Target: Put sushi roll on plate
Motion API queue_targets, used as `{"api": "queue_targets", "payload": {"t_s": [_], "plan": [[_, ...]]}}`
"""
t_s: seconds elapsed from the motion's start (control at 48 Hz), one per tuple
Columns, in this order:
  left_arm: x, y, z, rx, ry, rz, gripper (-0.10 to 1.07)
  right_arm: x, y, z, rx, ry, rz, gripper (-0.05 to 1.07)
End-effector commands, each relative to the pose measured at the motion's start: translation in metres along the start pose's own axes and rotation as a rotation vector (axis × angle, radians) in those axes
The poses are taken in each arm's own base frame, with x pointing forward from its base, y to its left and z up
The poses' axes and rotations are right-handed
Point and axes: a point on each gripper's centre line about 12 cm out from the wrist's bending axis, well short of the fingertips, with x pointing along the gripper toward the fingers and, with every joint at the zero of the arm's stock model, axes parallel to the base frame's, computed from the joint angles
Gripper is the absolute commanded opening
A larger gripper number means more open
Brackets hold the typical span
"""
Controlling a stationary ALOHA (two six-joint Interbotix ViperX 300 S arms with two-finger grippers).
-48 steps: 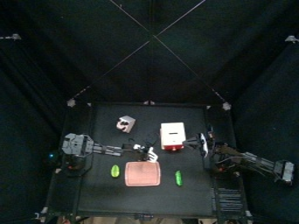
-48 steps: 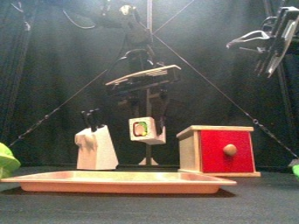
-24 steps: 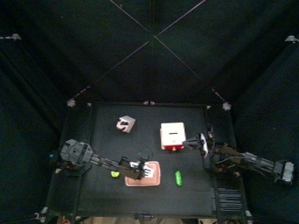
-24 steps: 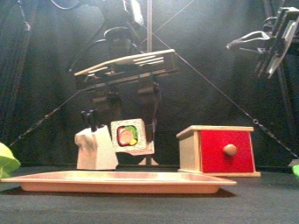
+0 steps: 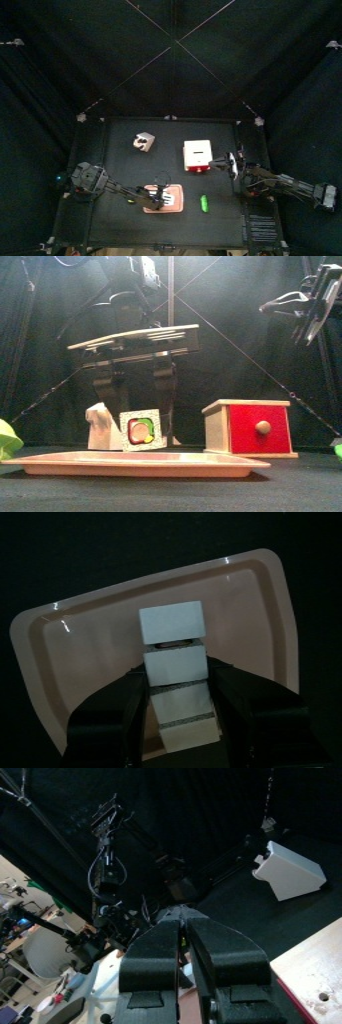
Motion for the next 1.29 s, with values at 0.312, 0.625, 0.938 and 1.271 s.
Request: {"api": "queue_targets", "payload": {"t_s": [0.312, 0.625, 0.938, 1.271], "plan": [[-0.009, -0.004, -0.002, 0.005, 0.001, -0.033, 0.8, 0.002, 0.002, 0.002, 0.002, -0.004, 0.008, 0.47], [-0.011, -0.005, -0.002, 0.005, 0.003, -0.039, 0.91, 0.002, 0.002, 0.002, 0.001, -0.002, 0.009, 0.47], [-0.013, -0.009, -0.009, 0.007, 0.029, -0.07, 0.91, 0.002, 0.002, 0.002, 0.002, -0.004, 0.01, 0.47], [-0.016, -0.012, -0.015, -0.007, 0.069, -0.101, 0.91, 0.002, 0.002, 0.002, 0.002, -0.004, 0.01, 0.47]]}}
